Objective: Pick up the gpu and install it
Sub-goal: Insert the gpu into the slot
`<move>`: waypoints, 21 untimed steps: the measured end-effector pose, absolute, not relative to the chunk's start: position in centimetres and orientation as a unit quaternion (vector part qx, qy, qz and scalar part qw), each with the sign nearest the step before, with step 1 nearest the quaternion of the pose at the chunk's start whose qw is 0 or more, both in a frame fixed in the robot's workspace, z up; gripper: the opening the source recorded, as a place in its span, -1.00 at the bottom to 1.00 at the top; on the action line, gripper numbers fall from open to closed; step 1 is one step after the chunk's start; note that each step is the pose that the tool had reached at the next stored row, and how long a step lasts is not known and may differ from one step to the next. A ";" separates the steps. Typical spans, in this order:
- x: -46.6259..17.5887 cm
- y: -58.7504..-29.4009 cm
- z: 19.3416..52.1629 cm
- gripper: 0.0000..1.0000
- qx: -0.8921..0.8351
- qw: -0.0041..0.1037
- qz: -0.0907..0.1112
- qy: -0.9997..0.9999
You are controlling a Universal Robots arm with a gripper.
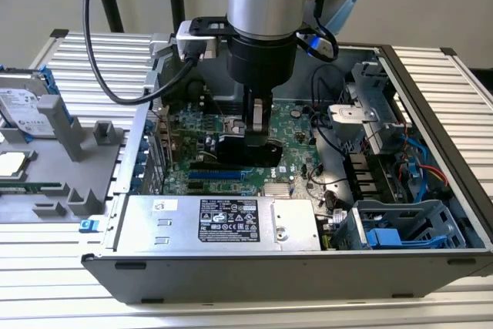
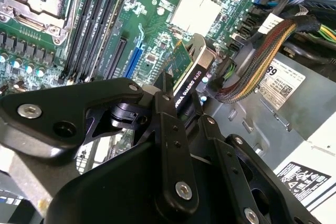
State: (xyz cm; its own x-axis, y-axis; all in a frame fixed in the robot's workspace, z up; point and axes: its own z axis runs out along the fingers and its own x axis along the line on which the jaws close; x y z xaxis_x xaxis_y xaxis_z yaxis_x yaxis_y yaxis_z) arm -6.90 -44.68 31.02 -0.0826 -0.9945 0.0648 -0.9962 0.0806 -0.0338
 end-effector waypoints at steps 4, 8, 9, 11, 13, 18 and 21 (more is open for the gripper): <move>-6.9 -44.7 30.8 -1.00 0.677 0.013 0.035 -0.735; -6.9 -44.7 30.7 -1.00 0.677 0.013 0.035 -0.735; -6.9 -44.7 30.6 -1.00 0.677 0.013 0.035 -0.735; -6.9 -44.7 30.6 -1.00 0.677 0.013 0.035 -0.735; -6.9 -44.7 30.5 -1.00 0.677 0.013 0.035 -0.735; -6.9 -44.7 30.4 -1.00 0.677 0.013 0.035 -0.735; -6.9 -44.7 30.4 -1.00 0.677 0.013 0.035 -0.735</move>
